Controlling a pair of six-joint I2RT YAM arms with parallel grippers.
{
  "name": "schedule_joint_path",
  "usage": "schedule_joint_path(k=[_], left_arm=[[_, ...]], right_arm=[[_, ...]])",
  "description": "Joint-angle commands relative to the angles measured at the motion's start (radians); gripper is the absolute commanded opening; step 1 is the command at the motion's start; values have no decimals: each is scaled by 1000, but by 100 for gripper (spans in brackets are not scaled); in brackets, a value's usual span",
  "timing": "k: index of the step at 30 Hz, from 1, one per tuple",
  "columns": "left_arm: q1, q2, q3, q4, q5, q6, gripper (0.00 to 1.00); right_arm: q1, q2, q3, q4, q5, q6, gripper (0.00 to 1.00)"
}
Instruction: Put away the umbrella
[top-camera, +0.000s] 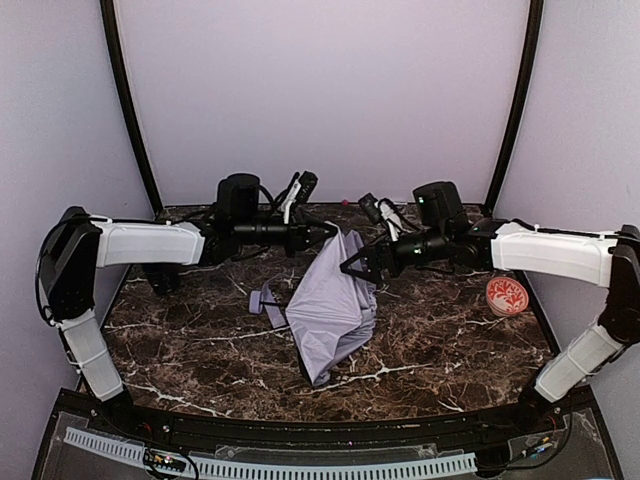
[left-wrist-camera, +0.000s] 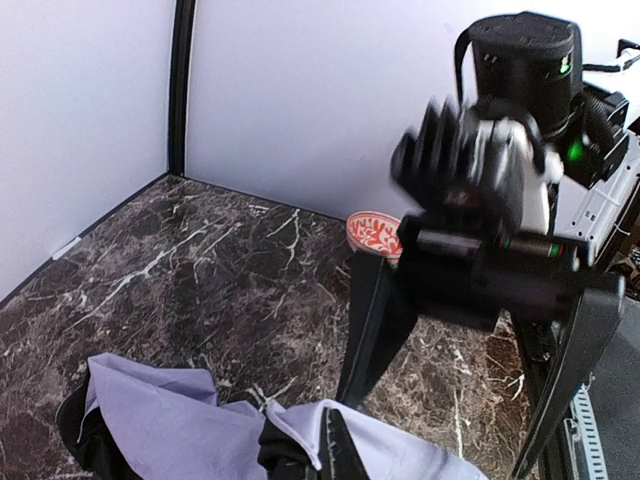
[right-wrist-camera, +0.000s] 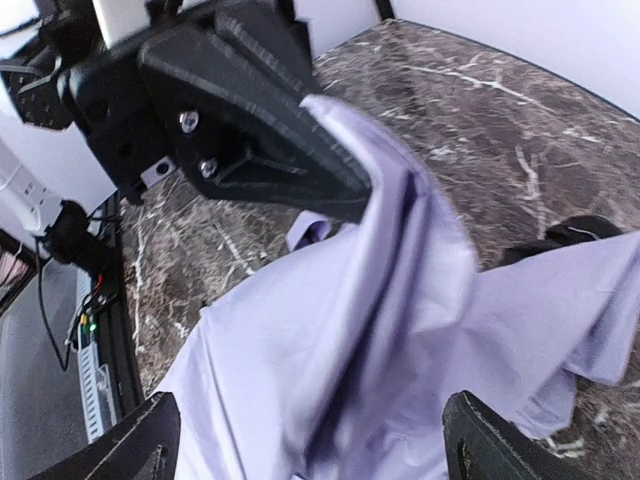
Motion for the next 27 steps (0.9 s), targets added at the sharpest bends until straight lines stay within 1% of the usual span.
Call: schedule_joint_path(k=[1, 3, 4, 5, 7, 10, 11, 13, 14, 15, 17, 21, 23, 25, 27], left_arm=[[-28, -86, -22, 62, 19, 4, 0], [-29, -104, -34, 82, 25, -8, 0], [-29, -112, -38, 85, 28, -11, 0], [-29, -120, -39, 83, 31, -11, 0], [-30, -132, -42, 82, 30, -12, 0], [-32, -153, -49, 62, -3, -1, 0], [-32, -163, -46, 34, -25, 10, 2], [-32, -192, -35, -47, -78, 41, 33], [-32, -213, -35, -93, -106, 59, 45], [-34, -243, -42, -131, -144, 81, 49], [-44, -314, -70, -202, -250, 104, 52], [-135, -476, -157, -322, -505, 143, 59], [-183, -539, -194, -362, -584, 102, 62], [-217, -563, -231, -406, -615, 13, 65], [-251, -572, -280, -422, -629, -67, 71]], right_arm=[[48, 85, 25, 77, -81, 29, 86], [49, 96, 33, 82, -80, 42, 82], [50, 97, 30, 93, -86, 51, 76], [52, 97, 27, 107, -95, 58, 65], [58, 97, 27, 122, -112, 65, 38], [61, 94, 34, 121, -162, 59, 8], [62, 82, 35, 120, -170, 59, 0], [59, 56, 36, 113, -155, 63, 0], [55, 44, 37, 109, -137, 70, 0], [52, 35, 41, 108, -116, 84, 0], [43, 29, 61, 103, -57, 132, 0], [23, 46, 137, 61, 117, 273, 0], [19, 53, 147, 93, 165, 358, 0], [19, 62, 155, 136, 190, 430, 0], [20, 64, 183, 143, 242, 477, 0]])
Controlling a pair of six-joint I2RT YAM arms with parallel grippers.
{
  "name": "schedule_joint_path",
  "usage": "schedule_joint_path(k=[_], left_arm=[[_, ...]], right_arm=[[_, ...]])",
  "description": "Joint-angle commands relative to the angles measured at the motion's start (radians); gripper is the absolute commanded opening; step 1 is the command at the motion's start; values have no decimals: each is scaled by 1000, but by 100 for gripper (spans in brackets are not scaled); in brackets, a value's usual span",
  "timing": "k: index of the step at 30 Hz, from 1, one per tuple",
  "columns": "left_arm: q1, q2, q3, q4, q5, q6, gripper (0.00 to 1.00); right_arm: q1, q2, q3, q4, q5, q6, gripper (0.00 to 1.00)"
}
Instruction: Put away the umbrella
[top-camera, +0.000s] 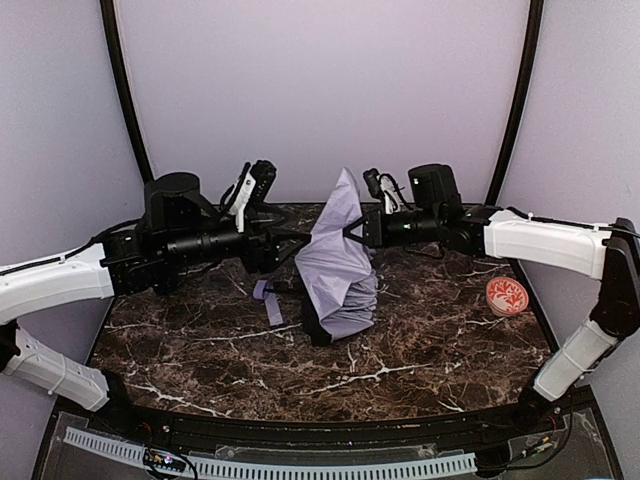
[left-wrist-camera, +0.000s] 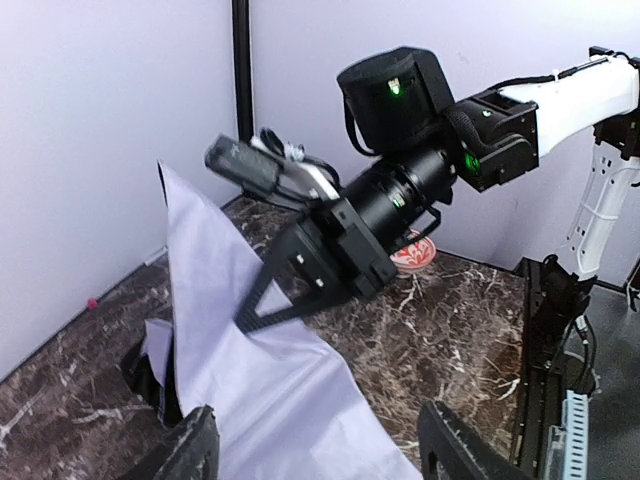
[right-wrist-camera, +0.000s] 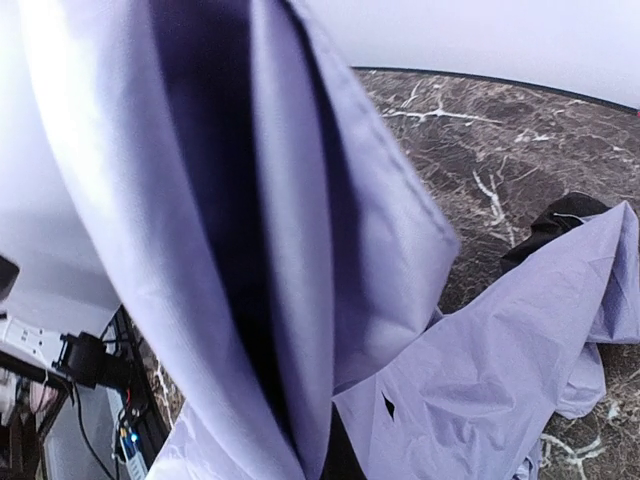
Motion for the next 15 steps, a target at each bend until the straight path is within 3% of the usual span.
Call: schedule_joint_path(k=[1, 4, 5, 11, 15], left_arm=[[-60, -17, -122, -94, -148, -161, 75], [-112, -16, -197, 1, -187, -214, 96], [-128, -9, -200, 23, -205, -210, 98], [-174, 71, -148, 63, -335, -141, 98], [-176, 76, -166, 119, -372, -138, 89]], right_arm=[[-1, -4, 78, 79, 167, 173, 0], [15, -23, 104, 89, 284, 195, 0], [20, -29, 110, 96, 315, 202, 0], [52, -52, 166, 116, 435, 202, 0], [57, -64, 217, 109, 471, 176, 0]])
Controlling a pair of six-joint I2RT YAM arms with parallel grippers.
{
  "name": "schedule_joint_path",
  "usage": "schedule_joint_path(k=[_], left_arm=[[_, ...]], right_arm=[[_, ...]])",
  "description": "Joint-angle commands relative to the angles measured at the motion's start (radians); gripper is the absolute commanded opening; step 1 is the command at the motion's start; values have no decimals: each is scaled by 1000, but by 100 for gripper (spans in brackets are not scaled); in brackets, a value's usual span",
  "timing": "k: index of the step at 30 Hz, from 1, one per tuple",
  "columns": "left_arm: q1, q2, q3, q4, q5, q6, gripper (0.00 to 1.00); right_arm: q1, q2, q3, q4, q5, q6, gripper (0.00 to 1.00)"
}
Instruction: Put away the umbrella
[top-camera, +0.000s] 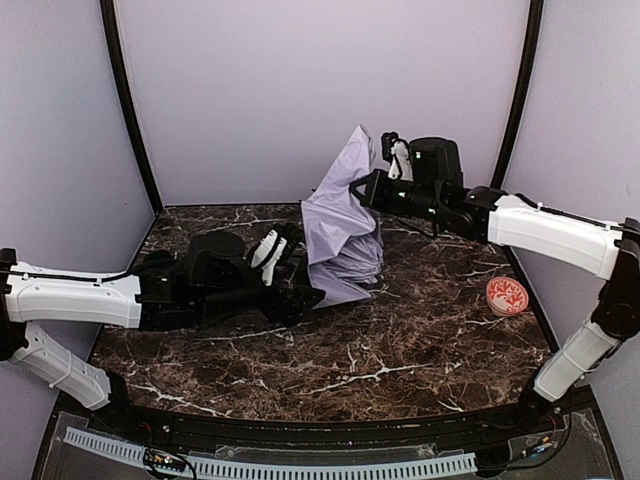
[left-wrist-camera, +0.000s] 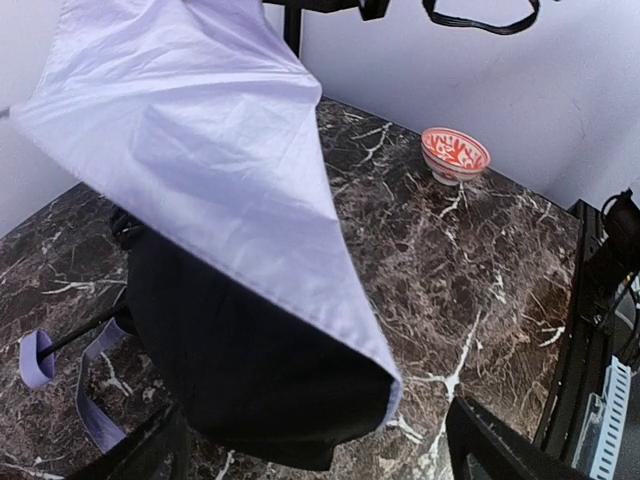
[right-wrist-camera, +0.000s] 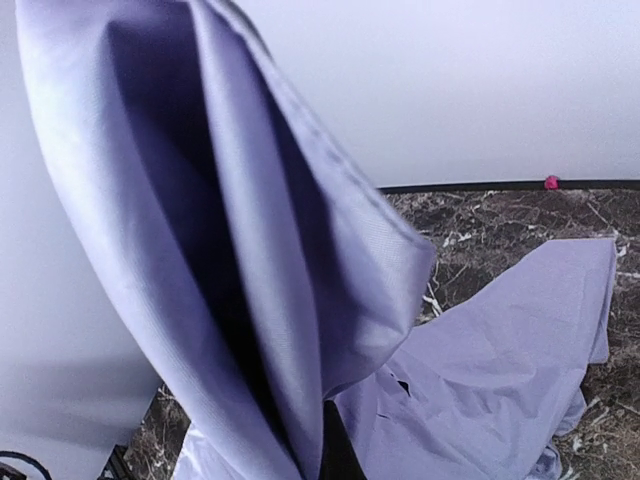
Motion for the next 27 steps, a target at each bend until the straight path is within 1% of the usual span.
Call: schedule_joint_path(k=[1, 5, 8, 10, 12, 15, 16, 17, 18, 19, 20, 23, 25, 27], left_arm=[[-2, -10, -4, 114, -89, 19, 87], [-2, 15, -32, 230, -131, 128, 85], [-1, 35, -36, 311, -212, 221, 76], [7, 52, -35, 355, -243, 275, 70], [25, 79, -17, 361, -260, 297, 67], [54, 115, -1, 355, -352, 300, 63], [65, 117, -1, 356, -366, 296, 59], [72, 116, -2, 357, -362, 294, 48], [74, 112, -1, 357, -349, 293, 32], [75, 108, 3, 353, -328, 288, 12], [74, 97, 6, 333, -272, 272, 6], [70, 46, 1, 278, -6, 264, 3], [60, 4, -18, 262, 194, 296, 2], [51, -26, -4, 215, 364, 321, 1]], right_arm=[[12, -60, 99, 92, 88, -17, 0], [18, -58, 119, 131, 31, -20, 0], [22, -57, 114, 131, -4, -22, 0], [22, -62, 105, 127, -19, -24, 0], [22, -70, 92, 140, -45, -21, 0], [21, -82, 85, 146, -71, -17, 0], [21, -86, 83, 145, -76, -18, 0], [22, -89, 80, 143, -78, -20, 0], [21, -92, 79, 139, -81, -21, 0], [21, -94, 76, 135, -82, -24, 0], [20, -95, 75, 128, -81, -28, 0], [3, -88, 72, 112, -113, -54, 0], [-25, -64, 75, 95, -169, -73, 0], [-36, -27, 82, 83, -246, -93, 0]])
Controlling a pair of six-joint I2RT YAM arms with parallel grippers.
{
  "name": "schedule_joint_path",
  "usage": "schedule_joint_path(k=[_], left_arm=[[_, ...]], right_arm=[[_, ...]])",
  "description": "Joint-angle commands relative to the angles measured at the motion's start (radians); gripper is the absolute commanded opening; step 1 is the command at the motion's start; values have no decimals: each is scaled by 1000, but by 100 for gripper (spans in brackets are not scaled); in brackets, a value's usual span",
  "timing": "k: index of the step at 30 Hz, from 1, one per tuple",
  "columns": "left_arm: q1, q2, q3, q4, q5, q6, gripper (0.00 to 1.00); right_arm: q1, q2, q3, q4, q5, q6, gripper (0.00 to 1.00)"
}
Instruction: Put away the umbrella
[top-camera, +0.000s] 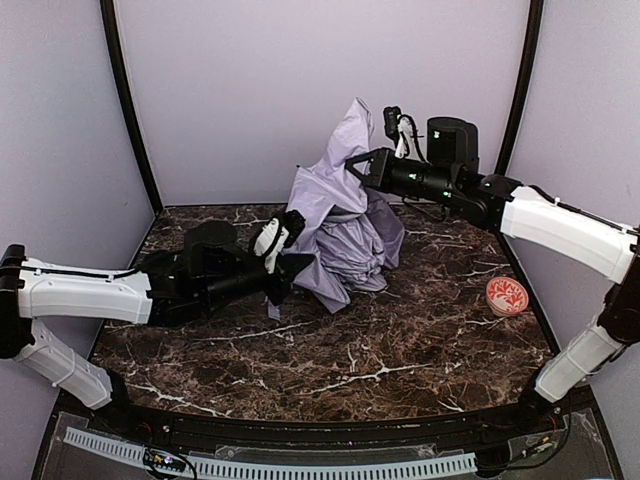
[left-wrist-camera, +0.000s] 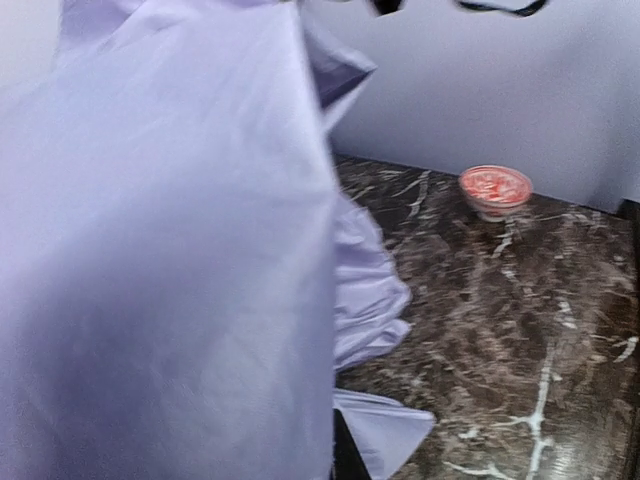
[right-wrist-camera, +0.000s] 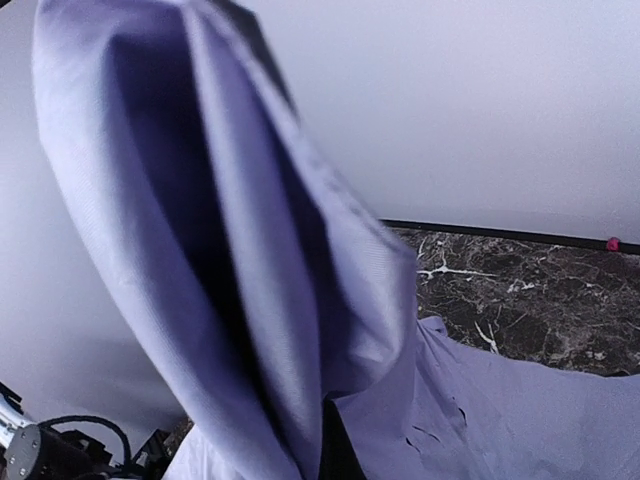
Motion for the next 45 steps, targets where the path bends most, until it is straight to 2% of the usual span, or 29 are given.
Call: schedule_joint_path(k=[1, 5, 8, 11, 17, 23, 27, 29, 33, 36, 39, 45], left_arm=[[-24, -106, 37, -99, 467, 53, 0], [-47, -96, 159, -249, 621, 61, 0], [-60, -102, 207, -293, 670, 55, 0], [-65, -104, 226, -294, 679, 46, 0], [-53, -69, 219, -271, 594, 64, 0], [108, 84, 239, -273, 555, -67, 0], [135, 156, 212, -307, 478, -61, 0], [142, 186, 191, -316, 469, -69, 0], [155, 240, 147, -325, 453, -102, 0], [160, 274, 125, -313, 451, -110, 0], [171, 314, 122, -302, 451, -106, 0], [202, 387, 145, -283, 493, -94, 0]], right_arm=[[-27, 47, 14, 42, -158, -69, 0], [6, 155, 24, 38, -374, -93, 0], [50, 203, 14, 21, -518, -137, 0], [63, 205, -57, 56, -578, -145, 0], [52, 257, -135, -51, -559, -248, 0], [28, 369, -183, -38, -589, -271, 1], [15, 414, -188, -51, -548, -284, 3], [2, 418, -192, -60, -518, -274, 7], [-56, 391, -186, -117, -426, -253, 24], [-113, 334, -199, -162, -338, -236, 37], [-126, 247, -220, -212, -239, -292, 48], [-24, 62, -346, -173, -350, -386, 70]])
